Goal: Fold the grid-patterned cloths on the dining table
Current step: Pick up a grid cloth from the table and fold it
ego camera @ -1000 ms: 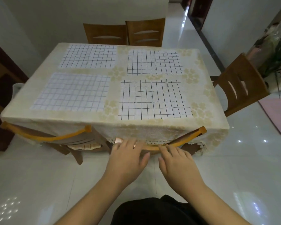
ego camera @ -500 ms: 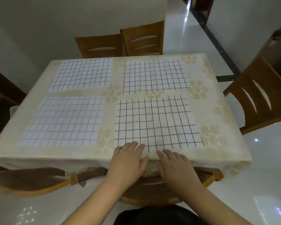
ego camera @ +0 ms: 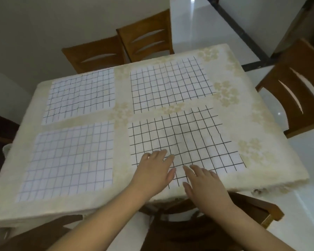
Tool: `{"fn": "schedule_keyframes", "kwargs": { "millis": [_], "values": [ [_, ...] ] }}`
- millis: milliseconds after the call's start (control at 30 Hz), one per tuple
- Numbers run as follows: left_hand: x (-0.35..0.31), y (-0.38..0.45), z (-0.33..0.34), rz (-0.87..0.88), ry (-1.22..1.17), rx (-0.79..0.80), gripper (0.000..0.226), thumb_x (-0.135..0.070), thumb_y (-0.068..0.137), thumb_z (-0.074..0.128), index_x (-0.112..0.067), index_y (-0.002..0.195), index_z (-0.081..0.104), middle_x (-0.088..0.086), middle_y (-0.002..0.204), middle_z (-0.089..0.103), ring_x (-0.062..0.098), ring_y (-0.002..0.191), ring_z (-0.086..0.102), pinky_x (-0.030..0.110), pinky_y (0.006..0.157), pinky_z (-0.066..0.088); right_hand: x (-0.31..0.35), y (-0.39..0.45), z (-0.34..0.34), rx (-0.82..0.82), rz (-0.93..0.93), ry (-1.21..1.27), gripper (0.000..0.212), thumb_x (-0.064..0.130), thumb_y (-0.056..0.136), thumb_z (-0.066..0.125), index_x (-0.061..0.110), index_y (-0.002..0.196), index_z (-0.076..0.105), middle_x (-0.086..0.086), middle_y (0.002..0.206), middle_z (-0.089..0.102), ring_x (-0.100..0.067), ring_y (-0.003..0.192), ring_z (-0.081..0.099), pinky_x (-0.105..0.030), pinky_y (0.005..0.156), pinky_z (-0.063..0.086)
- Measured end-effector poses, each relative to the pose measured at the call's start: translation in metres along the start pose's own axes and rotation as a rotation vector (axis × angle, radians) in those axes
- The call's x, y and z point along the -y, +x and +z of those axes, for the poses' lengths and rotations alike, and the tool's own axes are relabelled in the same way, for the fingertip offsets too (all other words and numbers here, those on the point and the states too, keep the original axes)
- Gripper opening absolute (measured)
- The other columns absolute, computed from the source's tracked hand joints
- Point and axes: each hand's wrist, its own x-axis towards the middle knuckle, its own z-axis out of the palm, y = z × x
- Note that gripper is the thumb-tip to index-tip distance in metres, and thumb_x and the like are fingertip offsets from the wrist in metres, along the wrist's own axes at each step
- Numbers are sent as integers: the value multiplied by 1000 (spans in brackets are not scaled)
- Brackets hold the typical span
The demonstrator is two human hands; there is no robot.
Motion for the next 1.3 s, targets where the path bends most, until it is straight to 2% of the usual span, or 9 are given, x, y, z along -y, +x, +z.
{"fn": "schedule_keyframes", "kwargs": {
  "millis": [133, 233, 333, 500, 633, 867, 1100, 1200, 1300],
  "values": [
    [28, 31, 14, 126, 7, 23, 51, -43, 100, 34, -20, 145, 36, 7, 152, 37, 26, 135, 38, 44, 108, 30, 14, 6, 17, -18, 79, 40, 55, 39, 75, 75, 15, 122, 64, -3, 111, 69, -20, 92, 69, -35, 74, 57],
    [44, 50, 28, 239, -3, 25, 48, -40, 97, 39, -15, 137, 50, 14, 142, 49, 31, 126, 49, 49, 100, 41, 32, 9, 27, -7, 184, 71, 52, 38, 81, 68, 15, 127, 61, -2, 115, 67, -19, 97, 67, -34, 77, 55],
    [60, 72, 46, 324, 10, 3, 54, -41, 92, 30, -11, 126, 59, 15, 129, 59, 33, 113, 58, 49, 90, 47, 46, 9, 40, 31, 255, 89, 51, 39, 86, 58, 15, 130, 58, -3, 116, 66, -19, 96, 67, -35, 76, 55],
    [75, 116, 71, 373, 2, 85, 47, -38, 98, 40, -18, 140, 44, 7, 138, 49, 26, 122, 49, 41, 96, 40, 44, 10, 61, 88, 455, 287, 50, 36, 93, 53, 15, 139, 49, -5, 125, 62, -24, 105, 63, -41, 84, 53],
    [83, 152, 79, 347, -309, 200, 42, -29, 99, 44, -20, 140, 46, 2, 141, 47, 22, 120, 51, 35, 97, 41, 40, 7, 80, 65, 660, 474, 44, 34, 95, 53, 21, 137, 48, 1, 122, 60, -18, 103, 60, -32, 80, 50],
    [99, 214, 106, 521, -257, 8, 39, -8, 95, 53, -9, 134, 56, 17, 139, 52, 33, 126, 48, 44, 105, 39, 29, 22, 113, -23, 885, 523, 39, 33, 92, 58, 20, 128, 56, -2, 119, 59, -20, 101, 59, -41, 81, 53],
    [115, 253, 118, 391, -134, 55, 49, -22, 100, 45, -18, 148, 35, 14, 157, 24, 30, 144, 23, 46, 114, 23, 29, 46, 136, -105, 861, 342, 33, 39, 89, 59, 20, 116, 61, 2, 110, 60, -20, 103, 53, -37, 84, 38],
    [124, 263, 121, 273, -184, 68, 48, -19, 100, 46, -19, 147, 37, 11, 157, 25, 30, 143, 22, 45, 113, 23, 29, 55, 140, -120, 894, 312, 33, 43, 88, 60, 22, 113, 61, 3, 107, 61, -19, 102, 52, -35, 85, 35],
    [133, 269, 121, 131, -263, 39, 45, -15, 98, 48, -21, 142, 43, 8, 150, 35, 29, 136, 32, 42, 106, 32, 28, 61, 139, -101, 932, 305, 29, 44, 89, 58, 23, 108, 61, 4, 105, 60, -18, 101, 51, -35, 85, 36]
  ]
}}
